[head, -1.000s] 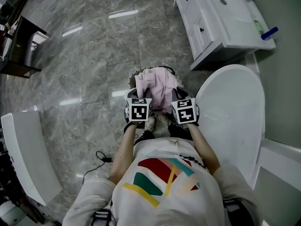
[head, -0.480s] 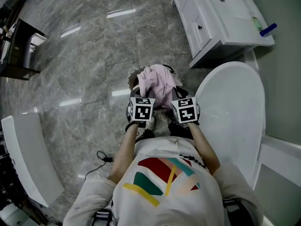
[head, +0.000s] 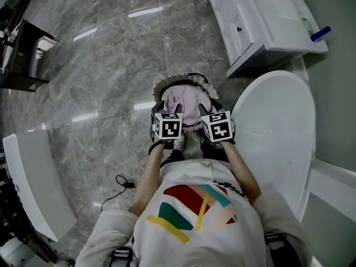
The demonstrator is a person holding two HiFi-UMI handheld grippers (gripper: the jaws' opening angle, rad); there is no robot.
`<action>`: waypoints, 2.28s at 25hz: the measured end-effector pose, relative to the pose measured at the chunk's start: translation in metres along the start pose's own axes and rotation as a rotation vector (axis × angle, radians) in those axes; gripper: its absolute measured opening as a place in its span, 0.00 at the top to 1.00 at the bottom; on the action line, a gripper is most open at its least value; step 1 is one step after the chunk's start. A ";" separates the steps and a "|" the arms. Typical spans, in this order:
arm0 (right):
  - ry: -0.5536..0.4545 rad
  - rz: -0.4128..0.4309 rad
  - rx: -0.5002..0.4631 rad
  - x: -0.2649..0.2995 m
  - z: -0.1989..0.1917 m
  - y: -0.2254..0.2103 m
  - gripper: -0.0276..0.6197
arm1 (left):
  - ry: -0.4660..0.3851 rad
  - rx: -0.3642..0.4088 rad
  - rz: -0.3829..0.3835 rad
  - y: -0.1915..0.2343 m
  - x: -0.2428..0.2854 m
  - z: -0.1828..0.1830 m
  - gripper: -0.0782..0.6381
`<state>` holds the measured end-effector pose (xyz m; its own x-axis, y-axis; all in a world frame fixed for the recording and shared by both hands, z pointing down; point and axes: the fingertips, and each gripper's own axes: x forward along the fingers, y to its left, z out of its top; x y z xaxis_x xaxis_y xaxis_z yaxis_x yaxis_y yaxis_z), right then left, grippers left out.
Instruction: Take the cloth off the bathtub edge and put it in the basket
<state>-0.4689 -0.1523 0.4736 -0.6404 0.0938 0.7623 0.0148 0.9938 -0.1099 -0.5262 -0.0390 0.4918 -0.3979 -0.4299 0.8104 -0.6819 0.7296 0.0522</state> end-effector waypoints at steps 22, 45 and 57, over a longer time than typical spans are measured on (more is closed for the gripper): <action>-0.436 -0.098 0.007 -0.087 0.149 -0.017 0.86 | -0.448 -0.153 -0.088 0.008 -0.111 0.143 0.82; -0.686 -0.129 -0.124 -0.187 0.206 0.028 0.94 | -0.803 -0.061 0.130 0.024 -0.250 0.193 0.87; -0.672 -0.118 -0.142 -0.181 0.207 0.034 0.94 | -0.786 -0.032 0.131 0.026 -0.242 0.196 0.87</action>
<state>-0.5116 -0.1476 0.2001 -0.9797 -0.0266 0.1988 -0.0131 0.9975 0.0689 -0.5681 -0.0202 0.1832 -0.7979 -0.5803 0.1630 -0.5866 0.8098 0.0111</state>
